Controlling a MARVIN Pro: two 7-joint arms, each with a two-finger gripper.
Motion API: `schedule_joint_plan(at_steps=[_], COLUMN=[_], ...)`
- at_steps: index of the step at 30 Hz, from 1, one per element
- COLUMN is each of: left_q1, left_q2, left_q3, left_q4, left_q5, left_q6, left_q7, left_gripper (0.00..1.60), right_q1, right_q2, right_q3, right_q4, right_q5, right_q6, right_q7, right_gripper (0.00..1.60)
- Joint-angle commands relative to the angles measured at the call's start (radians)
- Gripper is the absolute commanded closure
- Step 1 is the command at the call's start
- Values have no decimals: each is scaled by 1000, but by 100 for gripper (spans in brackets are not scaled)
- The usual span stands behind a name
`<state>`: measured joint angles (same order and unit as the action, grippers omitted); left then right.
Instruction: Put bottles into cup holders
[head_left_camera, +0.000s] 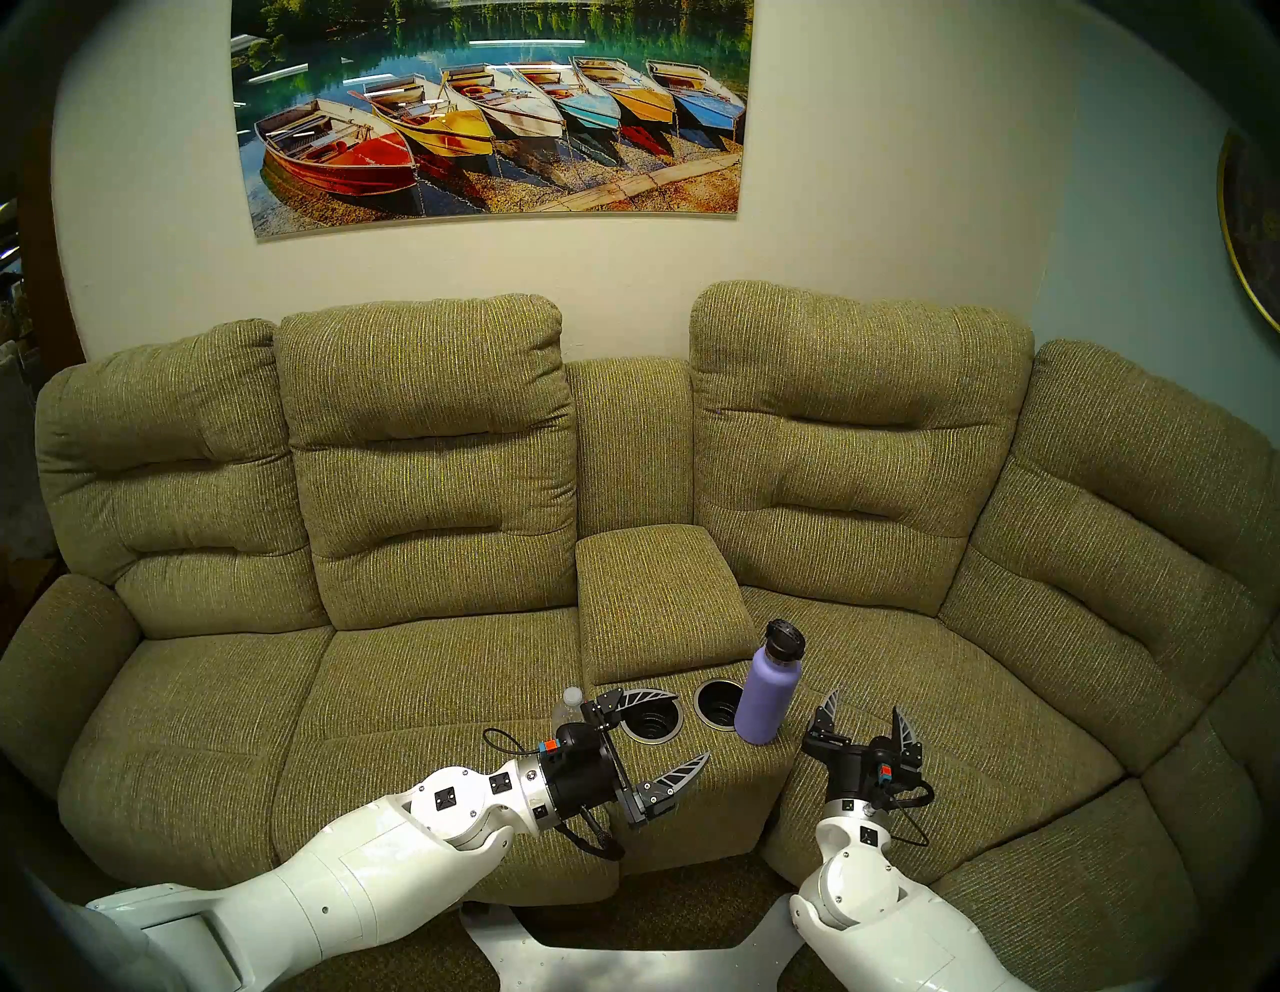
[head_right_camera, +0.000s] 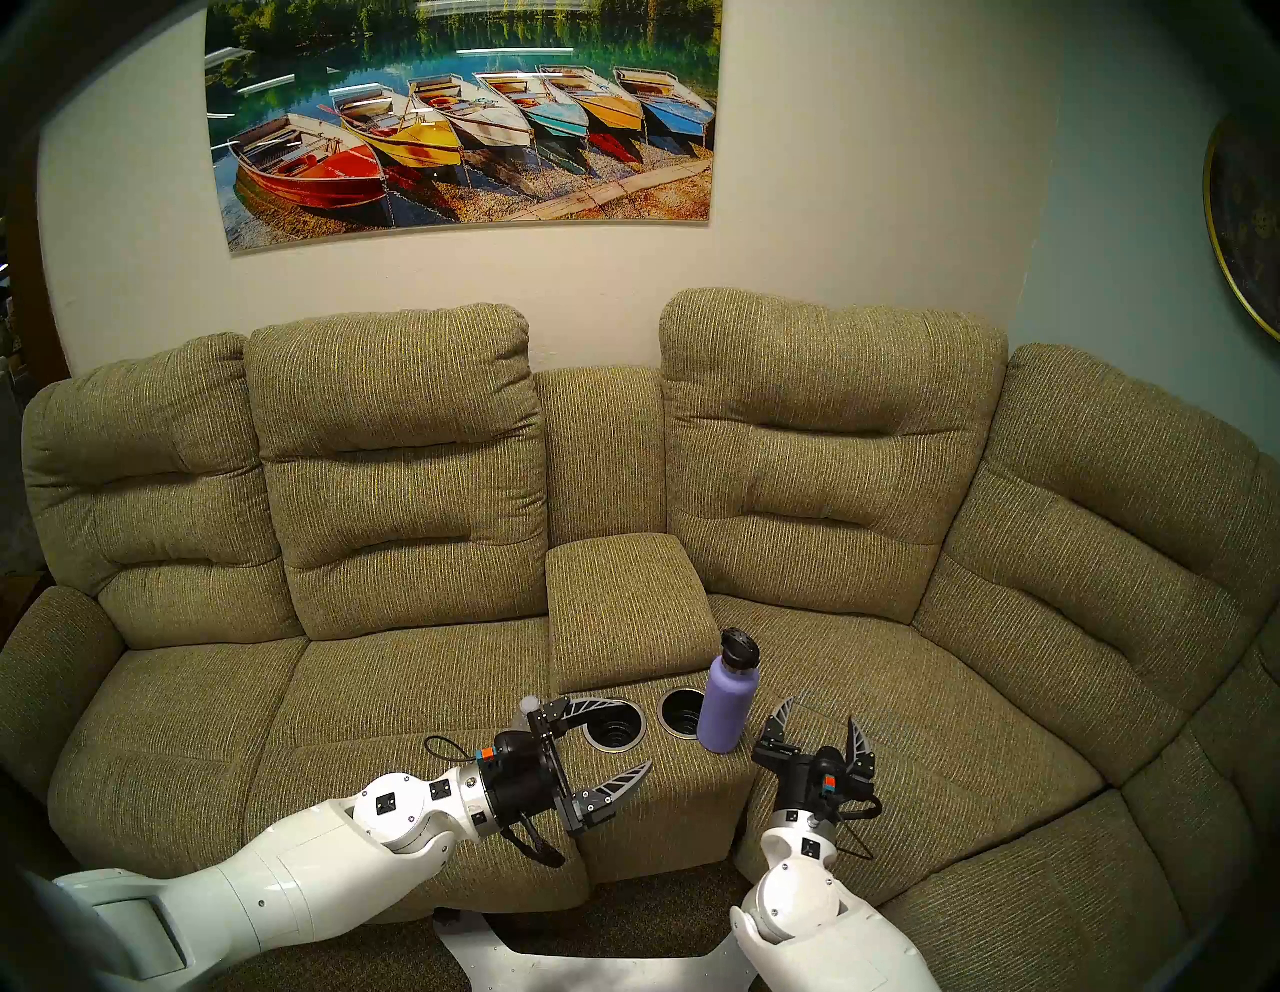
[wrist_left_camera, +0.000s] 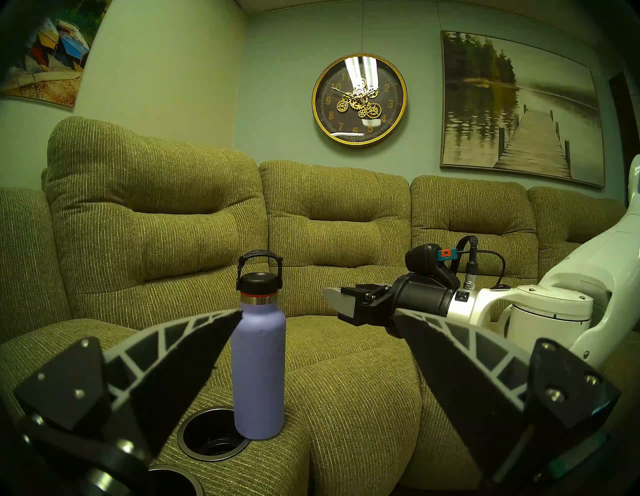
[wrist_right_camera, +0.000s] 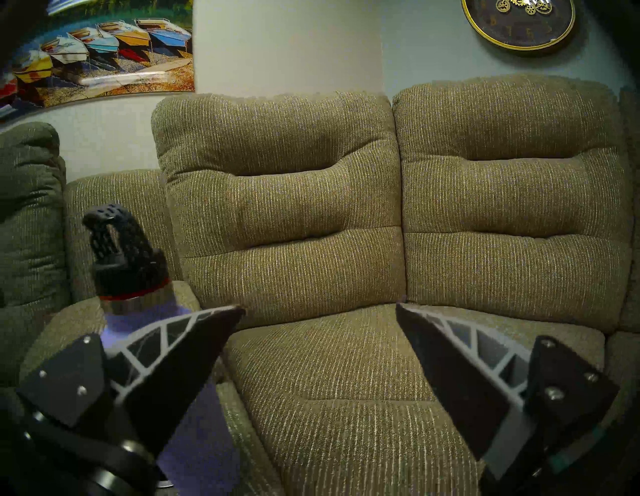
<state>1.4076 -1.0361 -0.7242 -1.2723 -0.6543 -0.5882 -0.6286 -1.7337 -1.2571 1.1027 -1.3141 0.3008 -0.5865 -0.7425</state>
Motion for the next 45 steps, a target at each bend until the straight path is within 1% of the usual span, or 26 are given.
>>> schedule_joint_plan(at_steps=[1, 2, 7, 8, 9, 11, 13, 15, 16, 19, 23, 30, 32, 40, 45], left_q1=[-1, -1, 2, 10, 19, 39, 66, 89, 99, 122, 143, 155, 156, 157, 157], left_q2=[-1, -1, 2, 12, 22, 63, 97, 126, 143, 175, 203, 209, 208, 203, 203], left_q3=[0, 0, -2, -5, -10, -15, -27, -42, -44, -59, -72, -81, -80, -75, -76], left_q4=[-10, -10, -12, -20, -28, -63, -89, -106, -114, -135, -154, -132, -132, -127, -127], left_q5=[-1, -1, -2, -7, -32, -37, -62, -56, -73, -85, -96, -103, -103, -106, -107], left_q6=[-1, -1, -1, 0, -4, -8, -14, -14, -18, -27, -34, -44, -45, -48, -47], left_q7=[-1, -1, 2, 4, -11, -21, -27, -22, -17, -17, -17, -14, -14, -23, -25], left_gripper=[0, 0, 0, 0, 0, 0, 0, 0, 0, 0, 0, 0, 0, 0, 0], right_q1=[30, 36, 69, 74, 76, 79, 81, 91, 100, 124, 161, 225, 229, 257, 299], right_q2=[-64, -69, -90, -93, -95, -96, -96, -101, -107, -123, -151, -200, -203, -223, -250], right_q3=[-40, -43, -59, -59, -60, -60, -60, -63, -65, -68, -82, -102, -102, -102, -96], right_q4=[-5, -2, 33, 40, 44, 46, 47, 61, 75, 104, 145, 222, 223, 273, 317], right_q5=[-57, -56, -100, -102, -104, -101, -101, -99, -93, -84, -84, -110, -111, -147, -158], right_q6=[-10, -11, -21, -23, -24, -21, -18, -14, -11, -6, -10, -28, -28, -66, -72], right_q7=[-27, -25, -44, -47, -48, -48, -49, -46, -41, -35, -19, -17, -18, -36, -57], right_gripper=[0, 0, 0, 0, 0, 0, 0, 0, 0, 0, 0, 0, 0, 0, 0])
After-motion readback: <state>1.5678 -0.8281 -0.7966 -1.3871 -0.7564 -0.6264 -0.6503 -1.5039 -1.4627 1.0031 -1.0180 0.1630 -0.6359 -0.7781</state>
